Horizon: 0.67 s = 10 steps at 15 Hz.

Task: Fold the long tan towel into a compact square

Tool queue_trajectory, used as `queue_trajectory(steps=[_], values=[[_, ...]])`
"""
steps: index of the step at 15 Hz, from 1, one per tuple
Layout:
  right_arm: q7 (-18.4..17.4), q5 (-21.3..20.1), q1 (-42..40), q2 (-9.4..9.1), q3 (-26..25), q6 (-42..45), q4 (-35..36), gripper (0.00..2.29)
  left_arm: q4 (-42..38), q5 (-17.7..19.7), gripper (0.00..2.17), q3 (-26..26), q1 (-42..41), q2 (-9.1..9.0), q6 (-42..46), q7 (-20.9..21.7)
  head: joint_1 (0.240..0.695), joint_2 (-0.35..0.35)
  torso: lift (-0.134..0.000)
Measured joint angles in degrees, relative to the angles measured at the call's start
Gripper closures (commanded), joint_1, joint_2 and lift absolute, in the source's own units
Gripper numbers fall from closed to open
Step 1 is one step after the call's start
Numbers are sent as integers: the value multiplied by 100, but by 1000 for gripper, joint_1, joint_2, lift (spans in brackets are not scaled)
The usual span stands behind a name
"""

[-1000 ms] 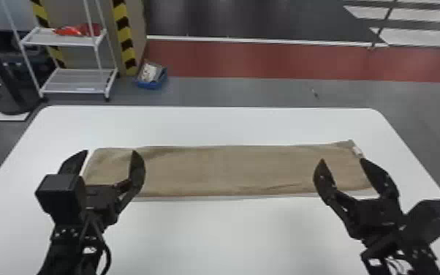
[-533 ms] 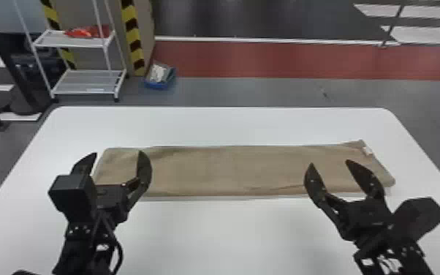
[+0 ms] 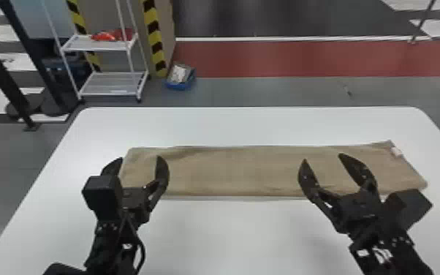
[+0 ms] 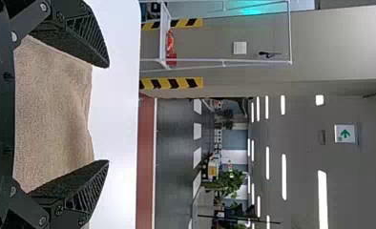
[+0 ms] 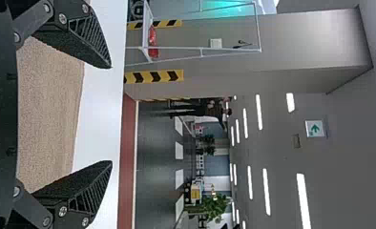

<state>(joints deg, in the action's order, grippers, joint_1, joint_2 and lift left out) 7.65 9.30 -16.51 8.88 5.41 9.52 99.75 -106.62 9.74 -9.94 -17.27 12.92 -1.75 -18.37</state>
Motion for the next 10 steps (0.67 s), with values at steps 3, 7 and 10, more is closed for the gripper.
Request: queue_trajectory(steps=[3, 7, 10], values=[[-18, -79, 67, 0, 90, 16, -111, 191, 27, 82, 218, 44, 27, 0, -150, 13, 695, 71, -124], [-18, -121, 31, 5, 101, 34, -97, 191, 290, 240, 269, 143, 170, -13, -461, -12, 695, 90, -124], [-18, -155, 9, 8, 115, 35, -79, 191, 387, 292, 272, 253, 243, -42, -786, -49, 695, 106, -124]])
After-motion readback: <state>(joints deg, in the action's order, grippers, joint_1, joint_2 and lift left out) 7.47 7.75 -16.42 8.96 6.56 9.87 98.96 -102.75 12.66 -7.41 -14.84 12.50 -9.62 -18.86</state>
